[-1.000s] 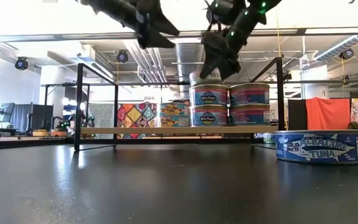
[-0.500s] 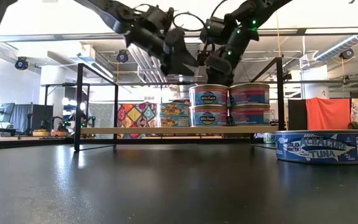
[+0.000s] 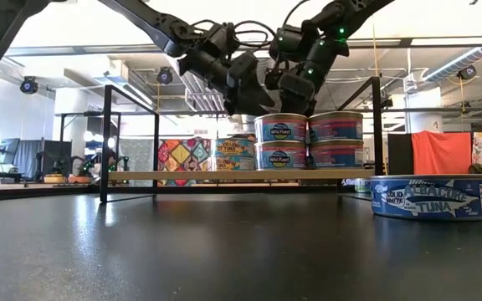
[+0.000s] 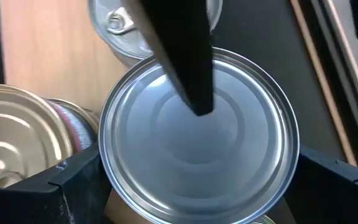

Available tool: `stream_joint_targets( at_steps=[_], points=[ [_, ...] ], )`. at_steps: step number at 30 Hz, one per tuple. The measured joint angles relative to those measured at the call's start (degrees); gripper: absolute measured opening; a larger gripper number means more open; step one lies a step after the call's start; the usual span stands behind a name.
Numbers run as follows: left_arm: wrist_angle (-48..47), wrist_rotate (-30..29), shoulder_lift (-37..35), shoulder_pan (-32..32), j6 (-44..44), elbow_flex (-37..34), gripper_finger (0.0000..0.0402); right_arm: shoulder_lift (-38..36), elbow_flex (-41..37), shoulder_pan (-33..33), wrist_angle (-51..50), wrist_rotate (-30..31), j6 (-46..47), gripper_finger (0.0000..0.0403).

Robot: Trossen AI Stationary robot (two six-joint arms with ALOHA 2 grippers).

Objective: Stack canned seafood by type on shelf
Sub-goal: Put the bottom right green and white tuna can on the shelf

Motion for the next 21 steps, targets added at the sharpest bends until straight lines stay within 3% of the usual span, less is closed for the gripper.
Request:
stream_joint_targets(
  at_steps=[5, 8, 11, 17, 21],
  points=[
    [0.5, -1.3, 1.0, -1.2, 0.1, 0.0, 0.0258, 0.8, -0.1, 0.0, -0.8, -0.2, 0.7, 0.0370],
    [0.3, -1.5, 1.4, -2.0, 0.2, -0.1, 0.0236, 0.9, -0.1, 0.0, -0.8, -0.2, 1.0, 0.0370],
    [0.2, -1.4, 1.4, -2.4, 0.2, 0.0, 0.0183, 0.9, -0.1, -0.2, -0.7, -0.1, 0.9, 0.0370],
    [-0.1, 0.0, 1.4, -2.6, 1.1, 0.0, 0.0029, 0.9, -0.2, -0.4, -0.5, 0.1, 0.9, 0.0370],
    [-0.4, 0.1, 1.4, -2.8, 1.5, 0.0, 0.0012, 0.9, -0.1, -0.4, -0.5, 0.2, 0.9, 0.0370]
  ],
)
